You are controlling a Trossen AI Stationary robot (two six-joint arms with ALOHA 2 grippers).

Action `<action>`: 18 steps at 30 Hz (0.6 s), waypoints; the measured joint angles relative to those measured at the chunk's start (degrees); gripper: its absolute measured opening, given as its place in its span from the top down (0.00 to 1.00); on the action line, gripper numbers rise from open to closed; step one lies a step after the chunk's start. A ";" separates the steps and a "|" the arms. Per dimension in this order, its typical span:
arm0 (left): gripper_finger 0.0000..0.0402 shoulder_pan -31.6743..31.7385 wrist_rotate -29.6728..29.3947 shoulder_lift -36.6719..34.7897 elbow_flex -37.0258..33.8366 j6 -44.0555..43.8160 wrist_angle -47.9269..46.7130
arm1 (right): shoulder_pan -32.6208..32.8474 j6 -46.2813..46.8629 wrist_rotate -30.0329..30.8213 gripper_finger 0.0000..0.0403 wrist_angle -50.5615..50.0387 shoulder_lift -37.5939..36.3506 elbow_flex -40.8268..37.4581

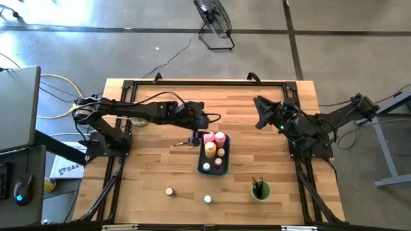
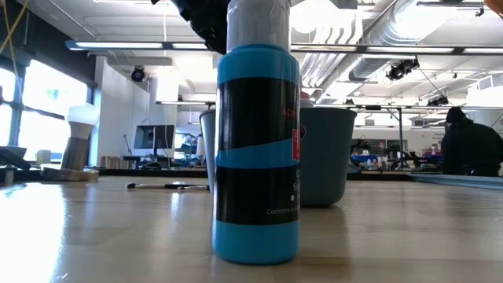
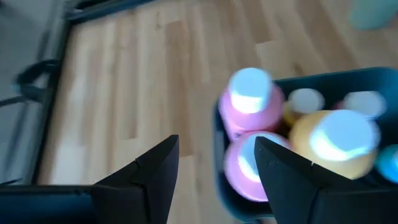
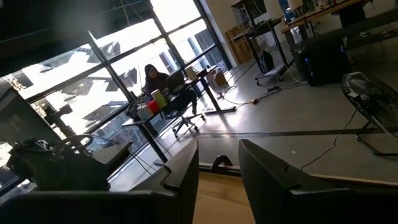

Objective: Pick & Place Paint Supplies
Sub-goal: Put the black and silver paint brush into the green cup

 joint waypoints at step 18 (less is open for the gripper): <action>0.49 -0.02 -5.48 -0.02 0.00 -5.88 13.13 | -2.96 -16.60 -8.40 0.73 -0.02 0.00 0.00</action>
